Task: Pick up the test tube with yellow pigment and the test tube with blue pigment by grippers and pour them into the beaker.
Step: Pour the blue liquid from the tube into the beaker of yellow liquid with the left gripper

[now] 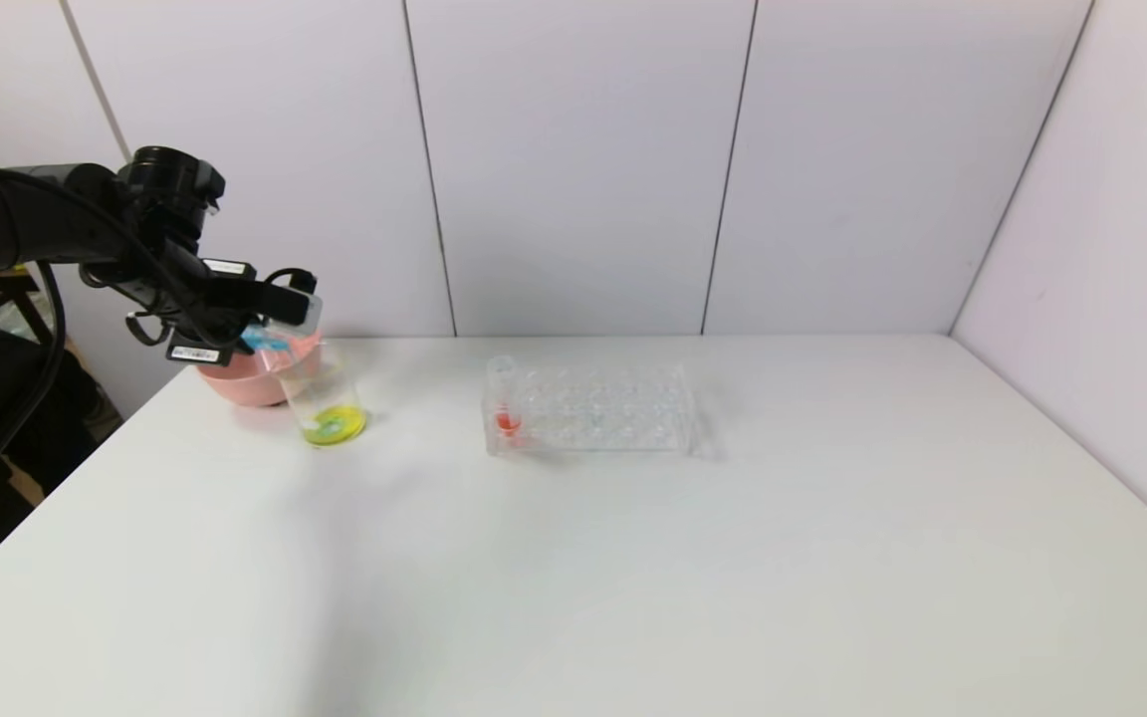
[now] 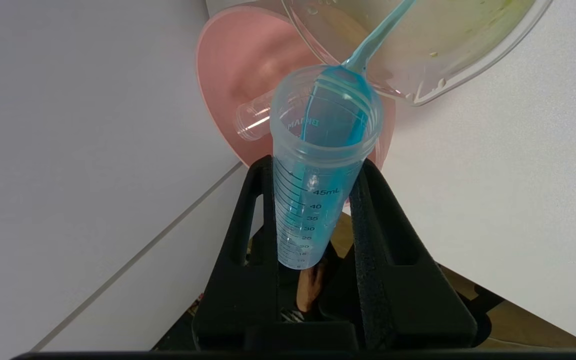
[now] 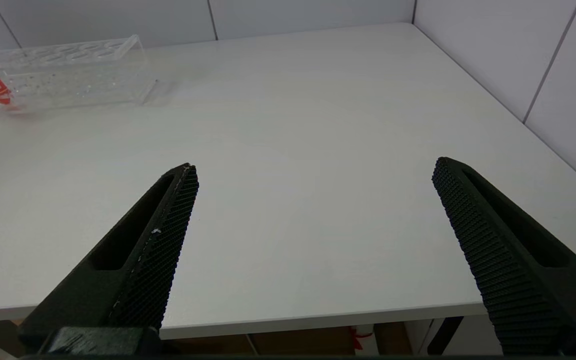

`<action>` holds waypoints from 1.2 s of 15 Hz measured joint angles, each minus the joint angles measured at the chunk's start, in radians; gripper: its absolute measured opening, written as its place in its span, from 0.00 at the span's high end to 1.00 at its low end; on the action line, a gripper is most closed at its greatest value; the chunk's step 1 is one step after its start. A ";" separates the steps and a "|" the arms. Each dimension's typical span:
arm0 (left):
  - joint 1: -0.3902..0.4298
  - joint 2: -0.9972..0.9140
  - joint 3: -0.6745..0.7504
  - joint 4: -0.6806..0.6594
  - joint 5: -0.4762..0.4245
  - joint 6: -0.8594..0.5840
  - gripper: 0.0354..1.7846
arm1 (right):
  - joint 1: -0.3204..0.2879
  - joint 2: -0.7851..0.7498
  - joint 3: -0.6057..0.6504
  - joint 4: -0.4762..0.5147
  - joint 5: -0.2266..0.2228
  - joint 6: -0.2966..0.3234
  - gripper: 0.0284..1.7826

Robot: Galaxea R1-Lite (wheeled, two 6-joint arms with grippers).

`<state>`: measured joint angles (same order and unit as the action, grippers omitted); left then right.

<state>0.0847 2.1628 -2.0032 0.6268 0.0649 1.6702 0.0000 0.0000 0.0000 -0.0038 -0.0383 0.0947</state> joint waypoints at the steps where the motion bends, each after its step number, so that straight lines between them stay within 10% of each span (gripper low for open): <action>1: -0.002 0.000 0.000 0.000 0.005 0.000 0.77 | 0.000 0.000 0.000 0.000 0.000 0.000 0.04; 18: -0.015 -0.002 0.000 -0.004 0.069 0.015 0.77 | 0.000 0.000 0.000 0.000 0.000 0.000 0.04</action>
<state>0.0696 2.1609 -2.0032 0.6223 0.1340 1.6851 0.0000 0.0000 0.0000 -0.0043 -0.0383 0.0947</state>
